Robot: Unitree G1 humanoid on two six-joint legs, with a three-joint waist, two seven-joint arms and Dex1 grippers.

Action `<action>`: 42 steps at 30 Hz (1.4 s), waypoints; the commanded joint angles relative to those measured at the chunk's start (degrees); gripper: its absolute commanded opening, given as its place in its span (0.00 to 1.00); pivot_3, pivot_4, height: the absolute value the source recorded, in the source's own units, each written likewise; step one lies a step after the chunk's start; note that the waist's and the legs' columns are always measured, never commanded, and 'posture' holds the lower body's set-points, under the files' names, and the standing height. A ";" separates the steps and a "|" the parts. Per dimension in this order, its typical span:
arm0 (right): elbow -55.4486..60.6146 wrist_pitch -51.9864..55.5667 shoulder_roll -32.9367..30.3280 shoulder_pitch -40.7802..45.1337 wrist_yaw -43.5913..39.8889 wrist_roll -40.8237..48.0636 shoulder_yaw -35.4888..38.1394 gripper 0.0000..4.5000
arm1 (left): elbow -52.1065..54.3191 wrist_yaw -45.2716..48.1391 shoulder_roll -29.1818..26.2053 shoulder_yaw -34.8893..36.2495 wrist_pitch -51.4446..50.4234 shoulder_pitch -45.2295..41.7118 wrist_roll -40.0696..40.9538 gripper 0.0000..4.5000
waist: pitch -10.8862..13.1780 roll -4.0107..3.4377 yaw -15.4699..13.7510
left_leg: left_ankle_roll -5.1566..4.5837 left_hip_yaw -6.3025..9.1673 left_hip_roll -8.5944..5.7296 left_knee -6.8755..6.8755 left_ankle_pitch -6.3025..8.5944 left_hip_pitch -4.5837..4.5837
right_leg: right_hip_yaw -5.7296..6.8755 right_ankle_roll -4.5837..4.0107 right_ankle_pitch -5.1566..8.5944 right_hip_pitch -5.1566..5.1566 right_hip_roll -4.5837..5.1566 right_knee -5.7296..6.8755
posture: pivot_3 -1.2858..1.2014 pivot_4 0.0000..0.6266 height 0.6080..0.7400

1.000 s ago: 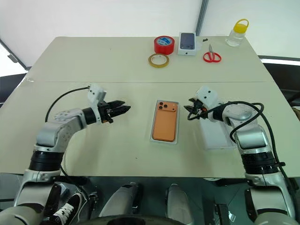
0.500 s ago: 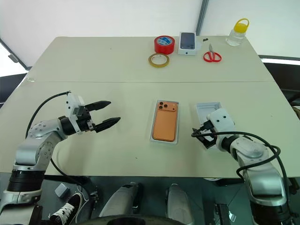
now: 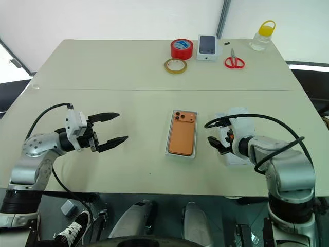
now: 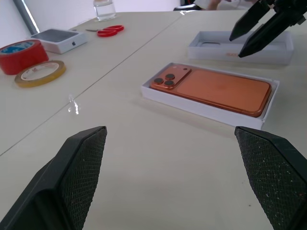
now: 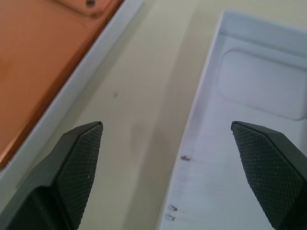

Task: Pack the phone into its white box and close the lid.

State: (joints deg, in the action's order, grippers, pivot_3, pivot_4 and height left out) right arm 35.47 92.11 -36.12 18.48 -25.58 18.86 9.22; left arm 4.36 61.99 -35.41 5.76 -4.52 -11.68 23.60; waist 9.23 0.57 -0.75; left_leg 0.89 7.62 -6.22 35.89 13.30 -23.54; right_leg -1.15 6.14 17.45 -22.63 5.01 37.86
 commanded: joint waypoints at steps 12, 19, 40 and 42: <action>-5.15 0.39 -4.80 2.66 8.35 13.16 -0.55 1.00 | 3.05 -3.23 1.67 -0.92 1.53 1.66 -1.03 1.00 | 0.01 -0.02 0.45 | -0.01 -0.03 0.04 0.06 0.00 0.01 | -0.02 0.01 -0.01 -0.02 -0.04 0.10 | 0.52 0.24 1.00; -7.52 0.39 -5.26 4.10 14.96 19.45 -0.17 0.71 | 2.91 -4.84 2.64 -1.97 1.33 1.00 -1.59 1.00 | 0.01 -0.01 0.39 | -0.01 -0.03 0.03 0.05 0.00 0.00 | -0.02 0.01 -0.01 -0.02 -0.03 0.09 | 0.52 0.24 1.00; -13.52 0.39 -0.35 10.08 30.34 27.19 0.17 0.01 | 2.84 -7.46 2.50 -1.81 -0.10 0.06 -1.27 1.00 | 0.02 -0.02 1.00 | -0.02 -0.03 0.04 0.07 0.00 0.01 | -0.02 0.01 -0.01 -0.02 -0.06 0.13 | 0.52 0.24 1.00; -16.20 0.39 1.67 14.41 30.79 25.50 0.48 0.01 | 2.38 -7.69 2.58 -1.87 0.23 -0.31 -1.60 1.00 | 0.02 -0.03 1.49 | -0.02 -0.02 0.04 0.07 -0.01 0.01 | -0.02 0.01 -0.01 -0.02 -0.06 0.14 | 0.52 0.24 1.00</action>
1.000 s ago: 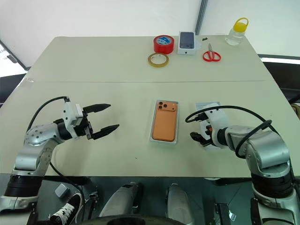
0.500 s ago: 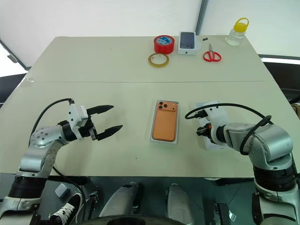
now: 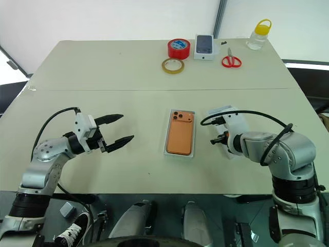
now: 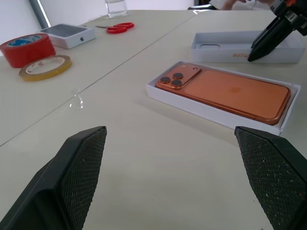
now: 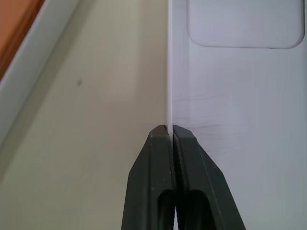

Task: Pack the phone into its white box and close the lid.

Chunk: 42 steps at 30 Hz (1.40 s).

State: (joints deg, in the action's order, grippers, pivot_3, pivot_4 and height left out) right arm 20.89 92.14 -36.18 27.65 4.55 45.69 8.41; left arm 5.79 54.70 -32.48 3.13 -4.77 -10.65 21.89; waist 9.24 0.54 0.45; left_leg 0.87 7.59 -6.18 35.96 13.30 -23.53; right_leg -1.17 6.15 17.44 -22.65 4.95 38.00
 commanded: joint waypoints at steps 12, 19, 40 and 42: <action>-13.88 -20.98 27.93 16.41 -3.09 0.97 16.81 0.01 | 0.15 -3.95 1.18 1.62 -1.17 -3.58 0.86 1.00 | 0.03 -0.05 0.46 | 0.04 0.00 0.02 -0.05 -0.03 0.01 | -0.08 0.01 -0.02 -0.07 -0.10 0.09 | 0.52 0.24 1.00; -14.33 -21.13 38.22 18.28 2.83 17.56 26.14 0.01 | 2.49 -6.28 1.50 2.81 -3.34 -2.57 2.24 1.00 | 0.08 -0.16 0.70 | 0.09 0.00 0.06 -0.09 -0.06 0.01 | -0.12 -0.03 -0.04 -0.17 -0.14 0.16 | 0.52 0.24 1.00; -2.29 -31.37 25.97 -4.43 23.08 67.18 -2.87 0.01 | 5.13 -9.11 4.22 2.41 -5.88 -3.19 4.43 1.00 | 0.10 -0.18 1.53 | 0.22 -0.01 0.14 -0.28 -0.17 0.01 | -0.18 -0.11 -0.07 -0.25 -0.22 0.17 | 0.52 0.24 1.00; -2.54 -33.05 24.36 -4.55 22.78 67.31 -4.34 0.01 | 6.01 -8.95 4.21 2.62 -6.89 -2.70 5.41 1.00 | 0.09 -0.18 1.77 | 0.21 -0.01 0.14 -0.24 -0.17 0.02 | -0.17 -0.11 -0.08 -0.23 -0.22 0.16 | 0.52 0.24 1.00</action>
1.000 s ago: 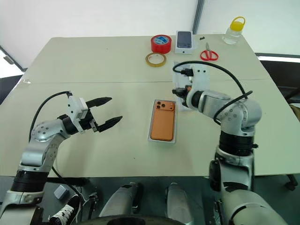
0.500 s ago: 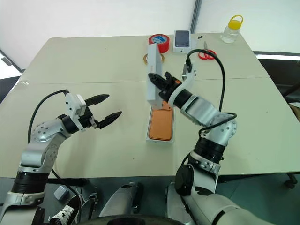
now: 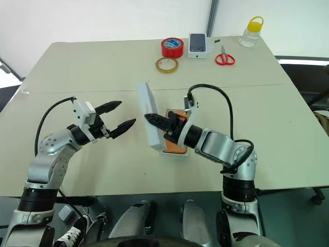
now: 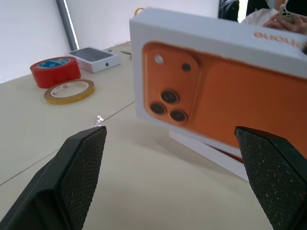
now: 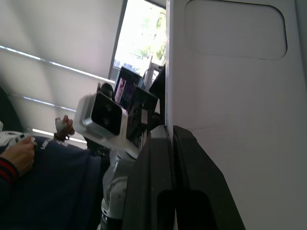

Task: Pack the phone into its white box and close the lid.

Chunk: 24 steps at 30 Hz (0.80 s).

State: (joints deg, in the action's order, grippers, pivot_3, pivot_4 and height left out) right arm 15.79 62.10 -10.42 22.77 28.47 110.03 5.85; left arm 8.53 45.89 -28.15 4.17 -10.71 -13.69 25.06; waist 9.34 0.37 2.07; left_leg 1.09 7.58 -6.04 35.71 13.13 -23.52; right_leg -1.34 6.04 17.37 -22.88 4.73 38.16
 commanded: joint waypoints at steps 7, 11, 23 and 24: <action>-1.52 -7.80 -1.24 1.25 -1.36 2.97 -5.72 0.01 | 5.30 0.35 -0.83 2.13 -2.08 1.96 3.59 1.00 | 0.00 0.00 0.38 | 0.00 0.00 0.02 -0.02 0.00 0.02 | -0.01 0.00 0.00 0.00 -0.02 0.00 | 0.52 0.24 1.00; -3.46 -9.14 4.38 3.24 -2.13 2.97 -4.72 0.01 | 5.65 0.32 -1.01 3.31 -4.38 1.82 5.77 1.00 | 0.00 -0.01 0.36 | 0.00 0.00 0.04 -0.02 0.00 0.03 | -0.01 -0.03 -0.02 0.00 -0.05 0.00 | 0.52 0.24 1.00; -10.07 -11.17 1.78 0.54 -0.44 1.42 -5.12 0.00 | 5.46 -0.47 1.14 0.52 -7.42 4.52 6.08 0.60 | 0.01 -0.01 0.17 | 0.00 0.00 0.02 -0.09 0.00 0.03 | -0.02 -0.03 -0.01 0.00 -0.03 -0.08 | 0.52 0.24 1.00; -10.25 -11.60 1.67 0.29 -0.30 1.18 -5.13 0.00 | 4.97 -1.49 1.95 0.04 -6.74 4.19 4.92 0.48 | 0.00 -0.01 0.22 | 0.00 0.00 0.03 -0.09 0.00 0.03 | -0.02 -0.03 -0.01 0.00 -0.03 -0.07 | 0.52 0.24 1.00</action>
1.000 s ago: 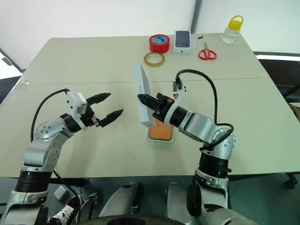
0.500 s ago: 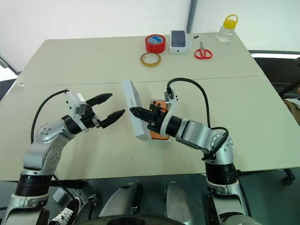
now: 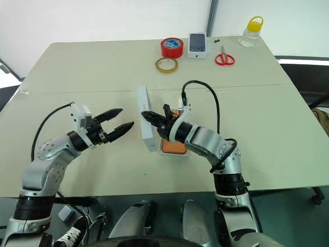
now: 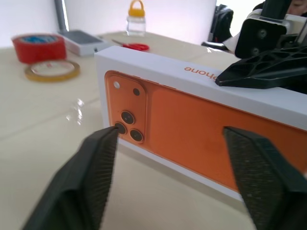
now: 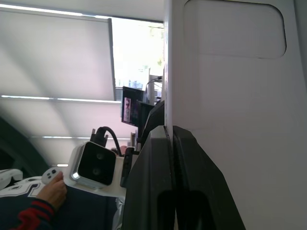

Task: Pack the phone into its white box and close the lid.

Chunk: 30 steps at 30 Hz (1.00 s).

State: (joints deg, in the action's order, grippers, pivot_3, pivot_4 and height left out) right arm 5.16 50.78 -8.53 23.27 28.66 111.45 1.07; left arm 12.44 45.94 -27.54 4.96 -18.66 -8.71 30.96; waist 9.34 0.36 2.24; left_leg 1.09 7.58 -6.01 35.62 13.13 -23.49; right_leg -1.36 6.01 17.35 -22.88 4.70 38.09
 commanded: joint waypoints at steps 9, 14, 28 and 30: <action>0.77 -0.61 -1.52 -2.05 -1.79 -1.97 -0.76 0.00 | -5.24 -4.98 8.08 -5.02 4.26 -4.14 -6.17 0.15 | -0.02 0.01 -0.09 | 0.00 0.00 0.01 0.02 0.00 0.09 | 0.01 -0.01 -0.01 0.12 -0.01 -0.02 | 0.52 0.24 1.00; 0.59 -0.61 -2.64 -1.82 -2.91 -4.75 -0.86 0.00 | -7.90 -5.91 9.85 -6.45 5.65 -5.54 -8.99 0.15 | -0.04 0.02 -0.21 | 0.00 0.00 0.00 0.05 0.00 0.11 | 0.03 -0.01 -0.01 0.16 -0.01 -0.01 | 0.52 0.24 1.00; 0.42 -0.66 -11.55 -1.23 -8.76 -11.91 5.37 0.99 | -10.62 -6.08 14.02 -8.67 5.51 -8.76 -10.42 0.13 | -0.03 0.04 -0.41 | -0.01 0.00 -0.03 0.08 0.00 0.05 | 0.04 -0.01 -0.02 0.13 -0.01 -0.01 | 0.52 0.24 1.00; 0.56 0.51 -15.27 -1.59 -11.76 -13.64 6.93 0.99 | -11.19 -6.05 14.61 -9.17 5.74 -8.93 -10.77 0.13 | -0.02 0.05 -1.08 | -0.01 0.00 -0.04 0.09 0.00 0.04 | 0.05 0.00 -0.01 0.15 -0.01 -0.03 | 0.52 0.24 1.00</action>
State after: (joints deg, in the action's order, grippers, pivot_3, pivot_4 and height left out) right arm 2.73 50.39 -22.39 21.68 19.93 99.04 6.09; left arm 0.69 39.76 -13.32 -3.77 -14.09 -16.67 20.35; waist 9.32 0.40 1.15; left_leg 1.07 7.58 -6.05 35.71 13.14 -23.45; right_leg -1.30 6.02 17.34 -22.74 4.69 38.05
